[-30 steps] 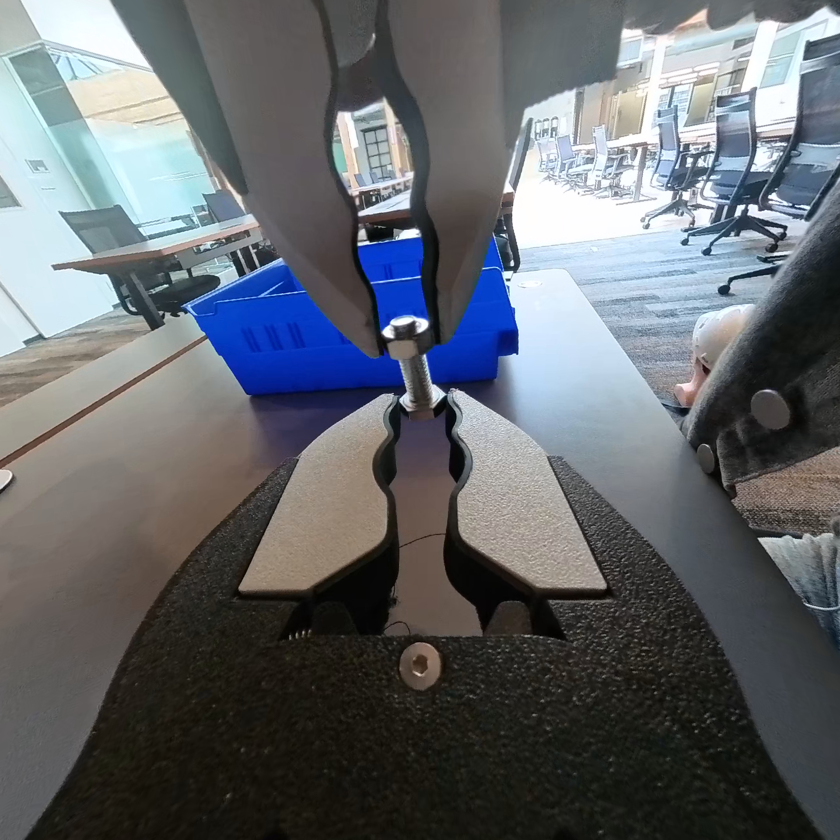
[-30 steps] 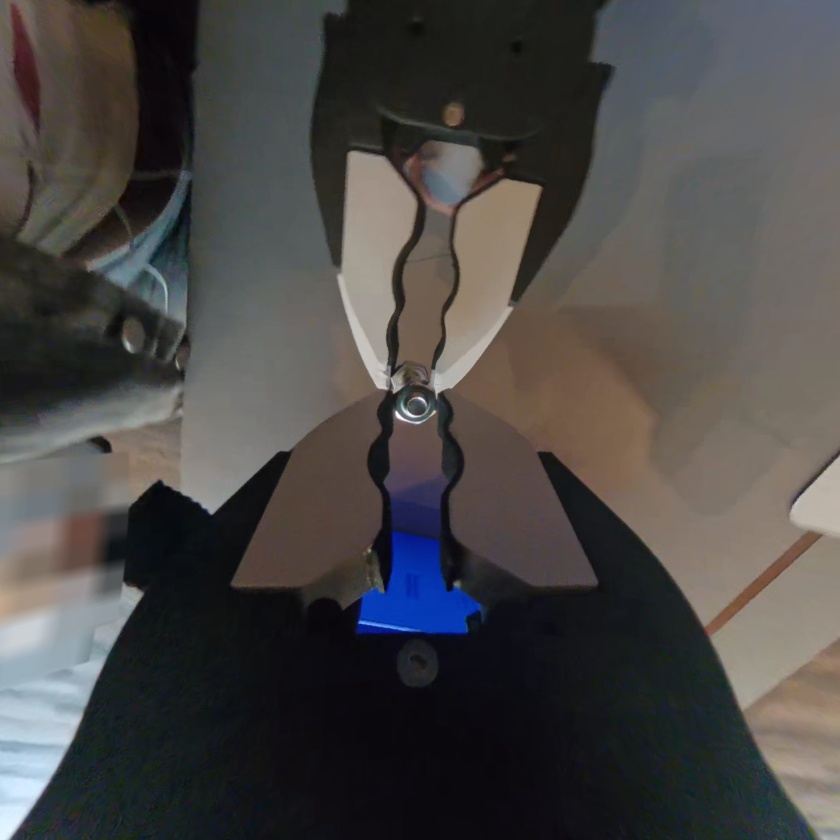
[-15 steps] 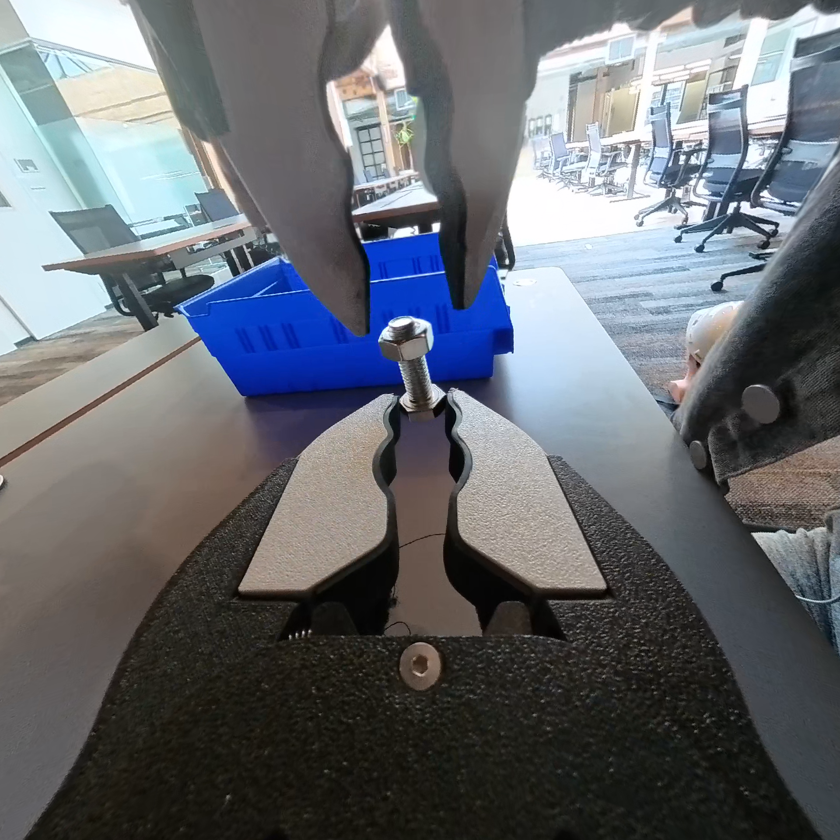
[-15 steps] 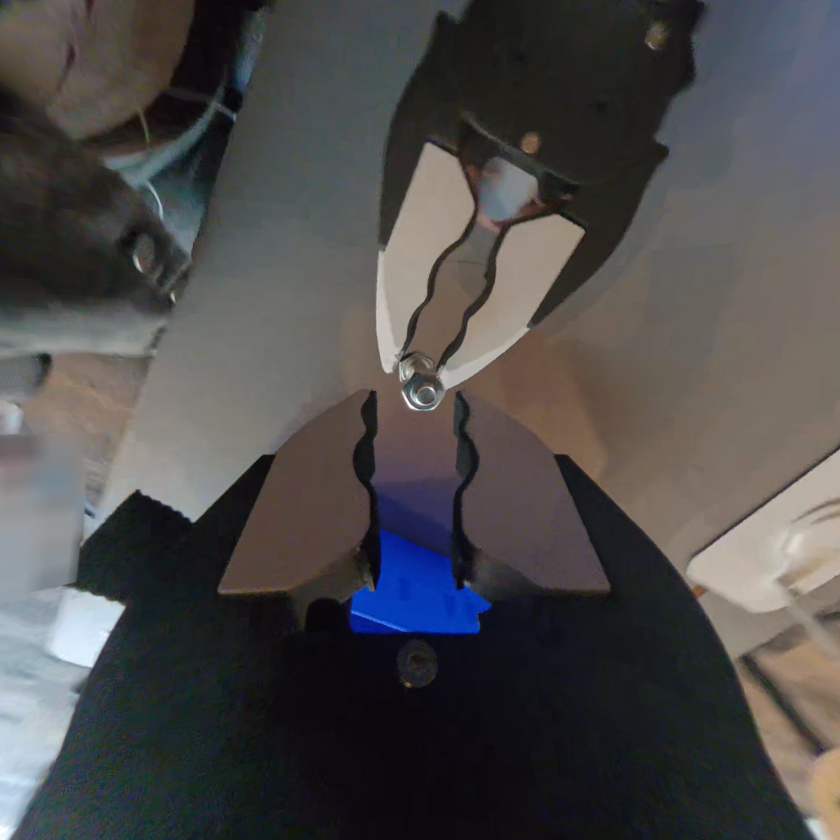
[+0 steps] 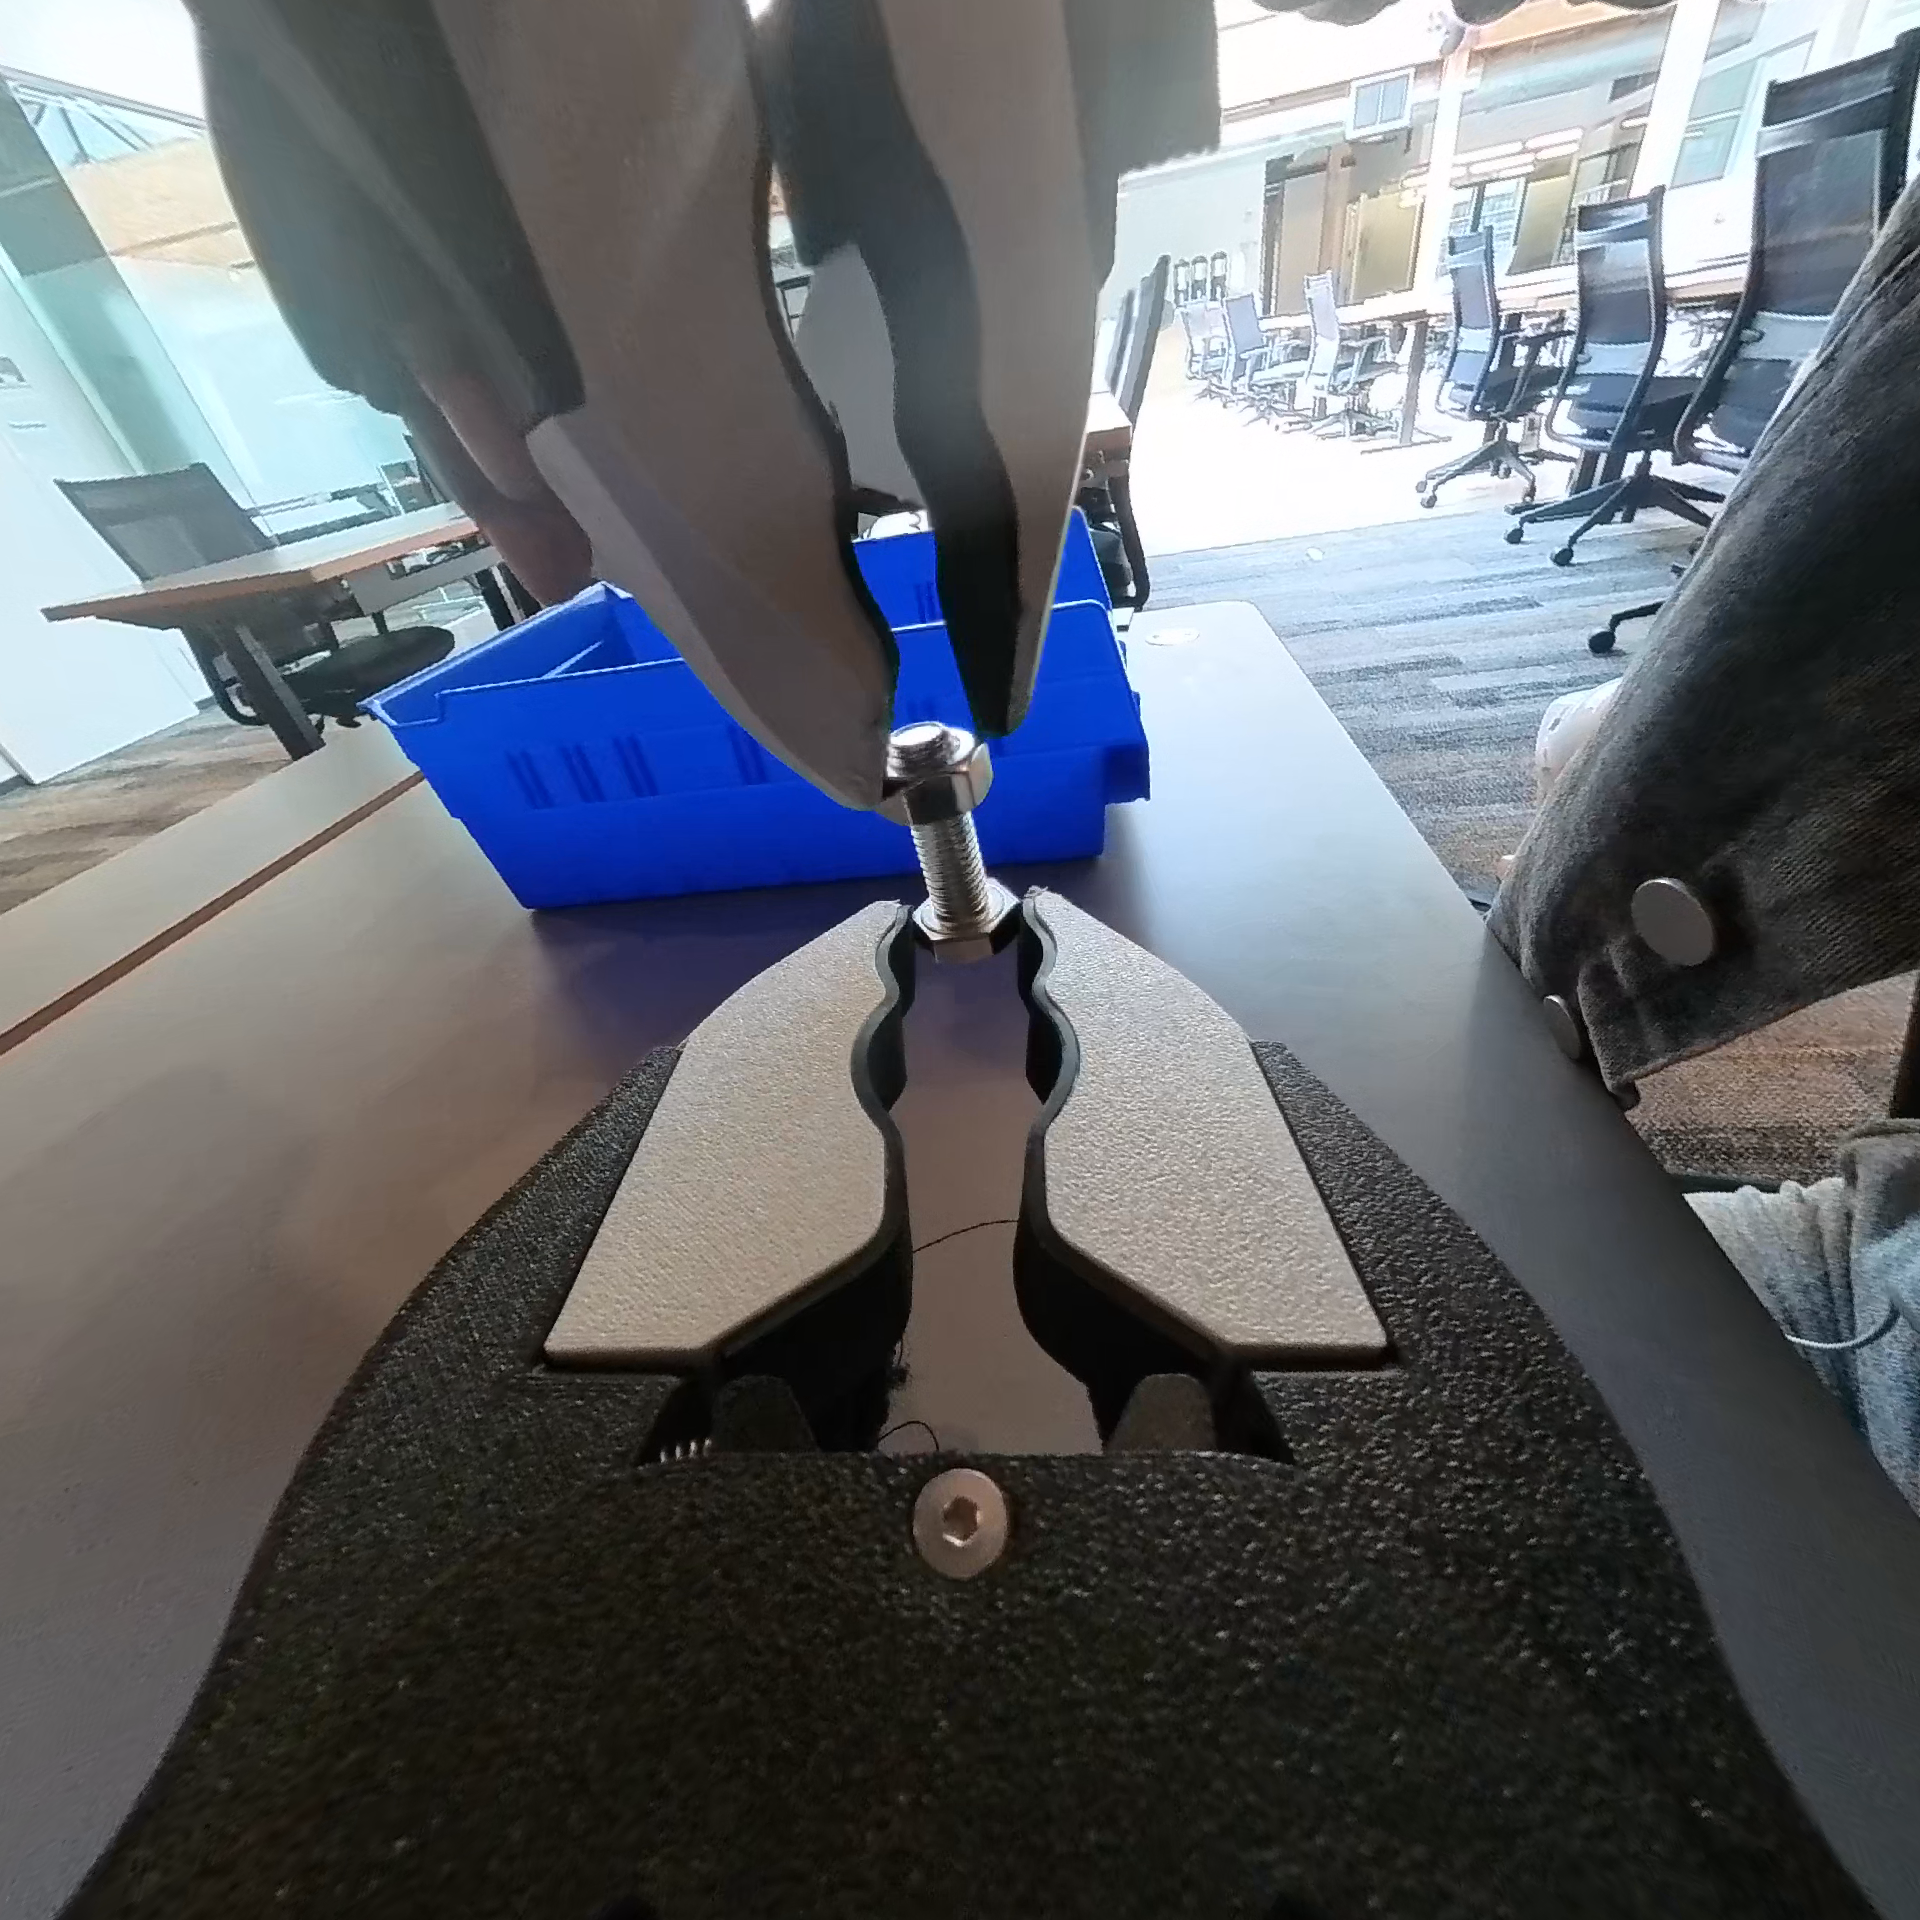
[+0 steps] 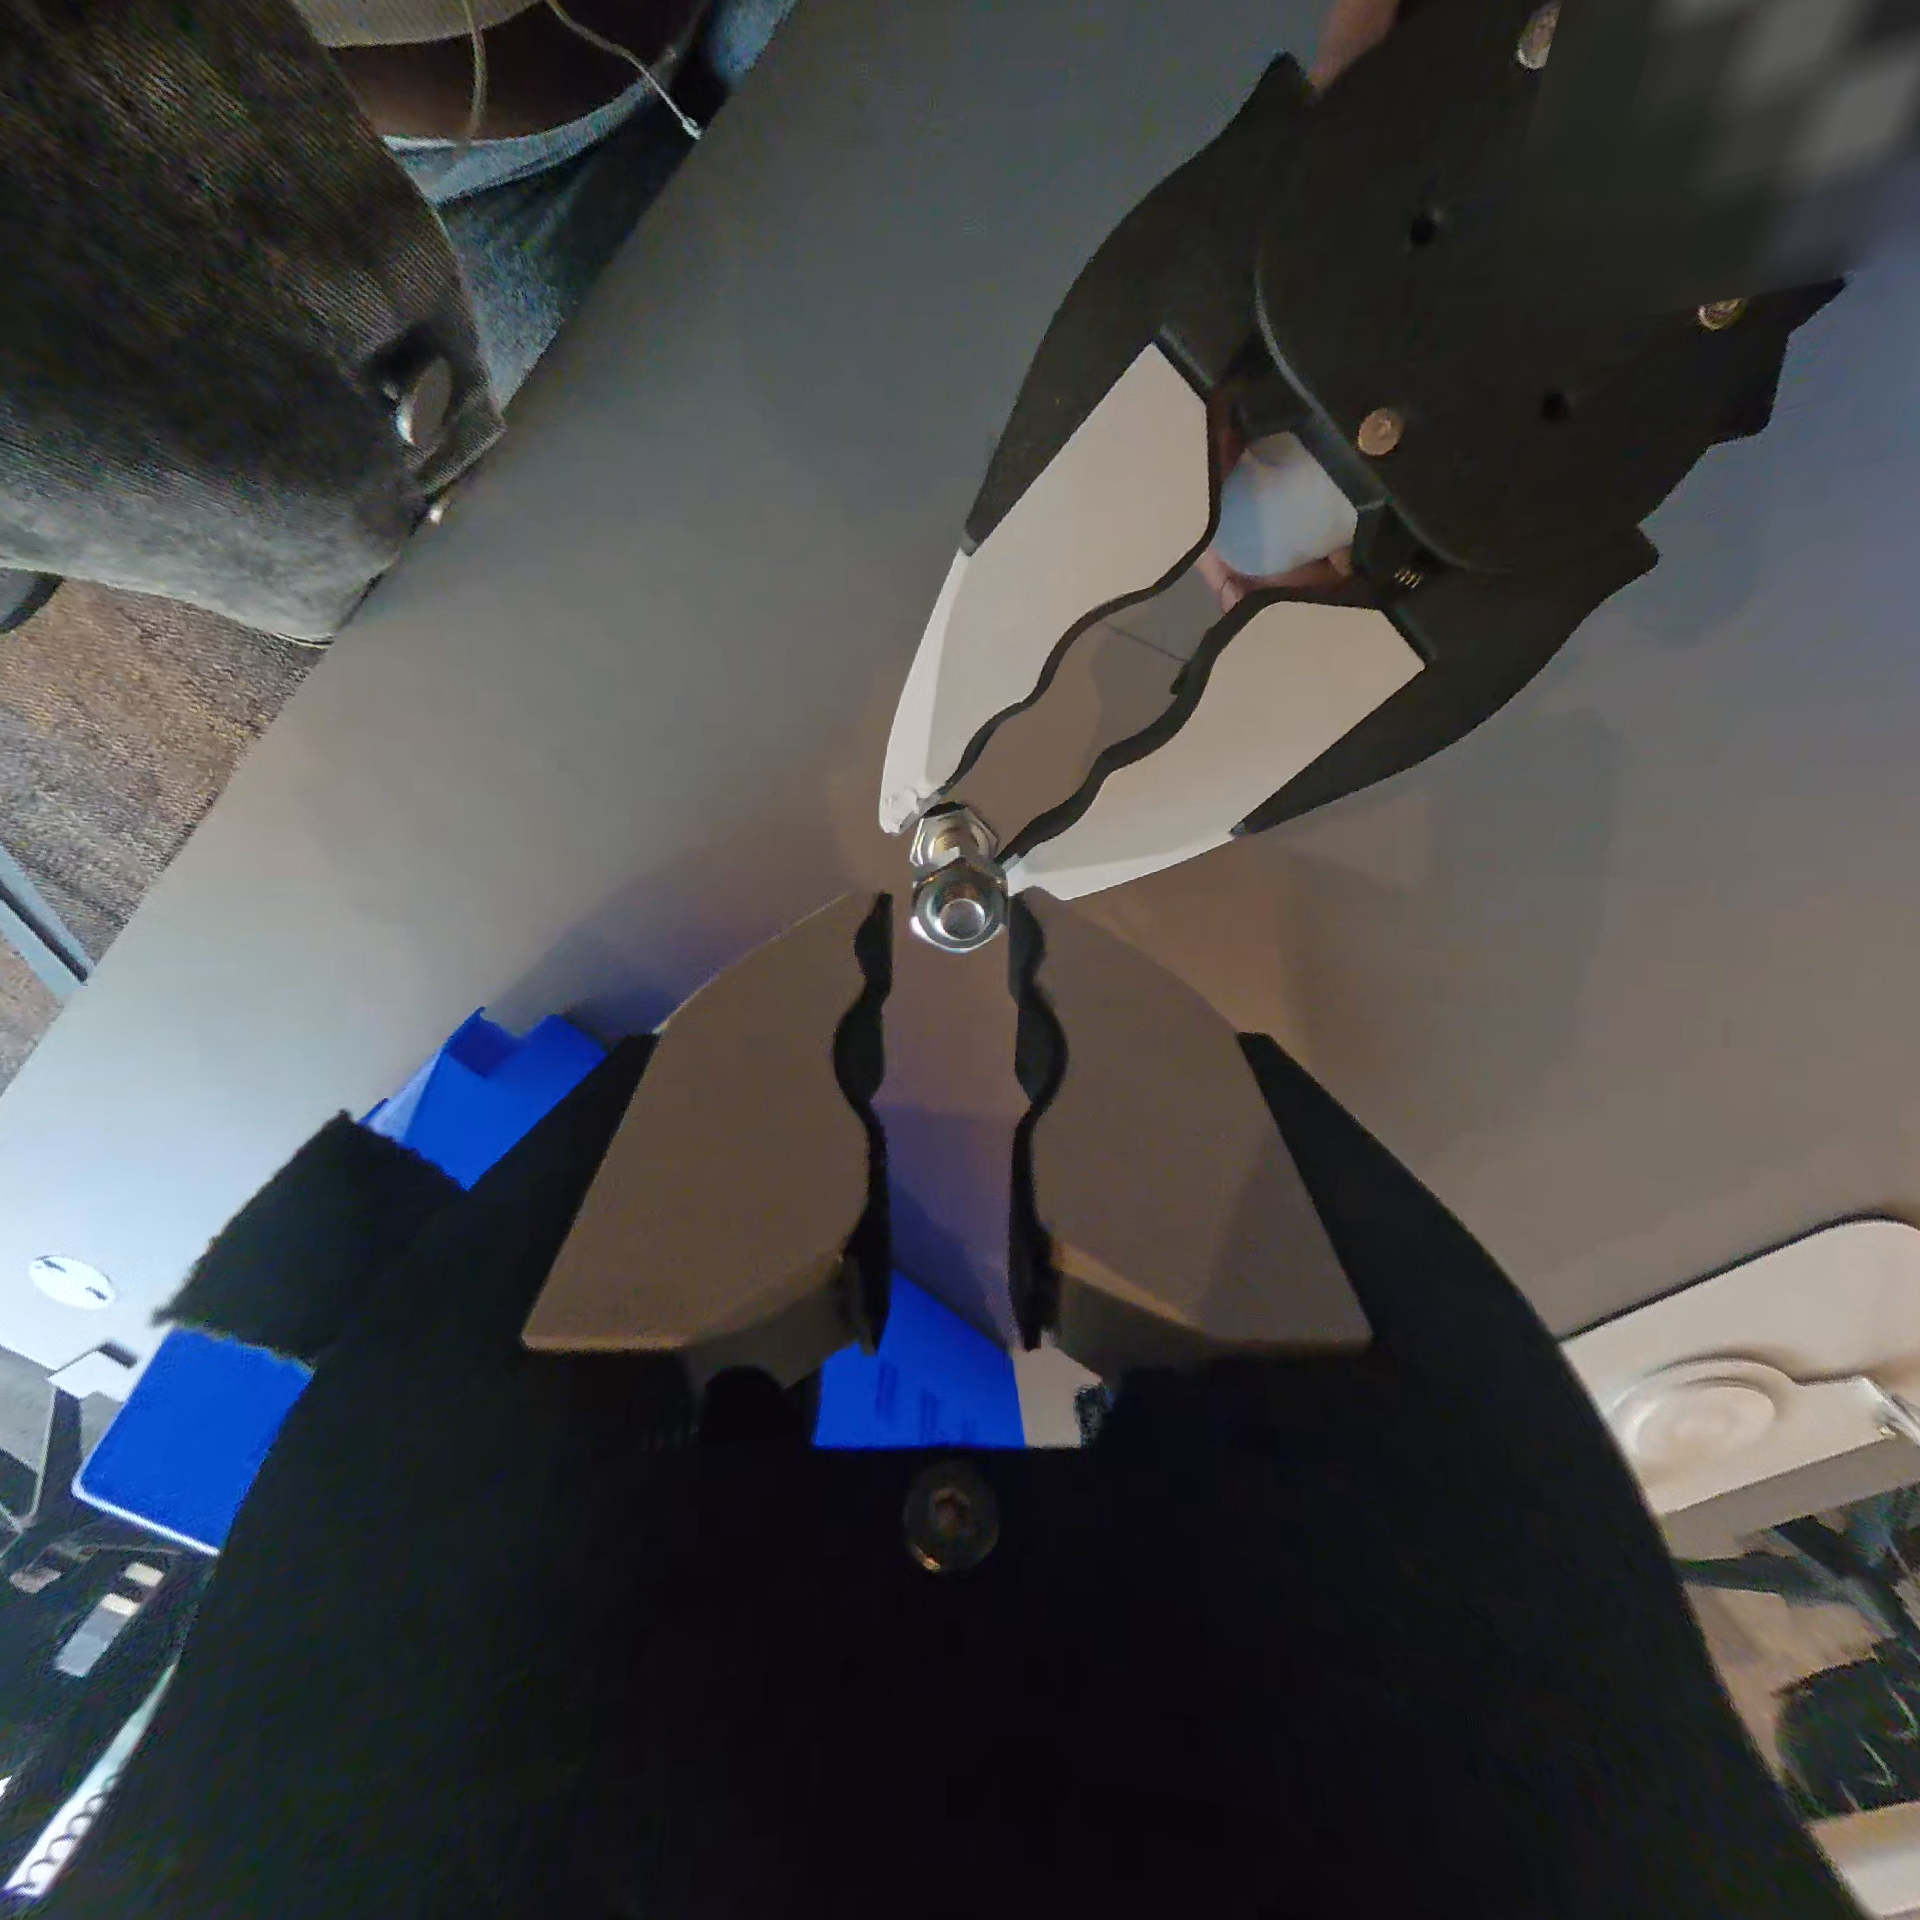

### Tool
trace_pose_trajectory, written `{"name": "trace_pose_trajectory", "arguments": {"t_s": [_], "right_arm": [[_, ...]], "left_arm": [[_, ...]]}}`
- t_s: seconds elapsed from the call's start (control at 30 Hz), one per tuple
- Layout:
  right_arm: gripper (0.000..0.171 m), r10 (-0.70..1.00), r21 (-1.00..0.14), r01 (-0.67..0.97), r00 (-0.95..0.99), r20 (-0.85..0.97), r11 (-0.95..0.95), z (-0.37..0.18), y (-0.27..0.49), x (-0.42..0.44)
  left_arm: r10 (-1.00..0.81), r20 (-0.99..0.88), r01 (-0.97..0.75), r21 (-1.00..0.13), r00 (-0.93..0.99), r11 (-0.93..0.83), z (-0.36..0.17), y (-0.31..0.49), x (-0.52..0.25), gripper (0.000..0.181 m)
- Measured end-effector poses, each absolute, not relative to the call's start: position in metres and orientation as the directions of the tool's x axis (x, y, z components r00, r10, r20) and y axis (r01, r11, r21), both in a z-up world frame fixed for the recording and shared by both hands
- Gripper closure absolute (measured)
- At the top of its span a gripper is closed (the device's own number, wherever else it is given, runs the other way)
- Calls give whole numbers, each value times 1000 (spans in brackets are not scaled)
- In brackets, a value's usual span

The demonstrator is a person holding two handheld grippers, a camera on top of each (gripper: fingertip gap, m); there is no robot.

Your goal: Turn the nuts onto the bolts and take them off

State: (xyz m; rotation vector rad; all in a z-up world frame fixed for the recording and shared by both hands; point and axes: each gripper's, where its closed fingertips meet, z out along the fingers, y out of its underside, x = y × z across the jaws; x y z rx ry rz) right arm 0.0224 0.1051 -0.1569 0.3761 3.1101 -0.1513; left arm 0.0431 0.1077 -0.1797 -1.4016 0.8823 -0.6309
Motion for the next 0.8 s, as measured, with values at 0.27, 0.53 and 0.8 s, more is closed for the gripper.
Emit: {"name": "trace_pose_trajectory", "arguments": {"t_s": [0.27, 0.53, 0.8], "right_arm": [[154, 394, -91, 395, -919, -27, 914, -157, 108, 23], [154, 476, -100, 474, -879, -7, 875, -159, 108, 24], [154, 903, -102, 898, -429, 17, 428, -159, 114, 20]], "left_arm": [[-816, -155, -126, -987, 557, 101, -180, 108, 42, 163], [-815, -159, -133, -986, 557, 102, -181, 108, 44, 163], [-764, -157, -134, -987, 626, 93, -180, 117, 33, 163]]}}
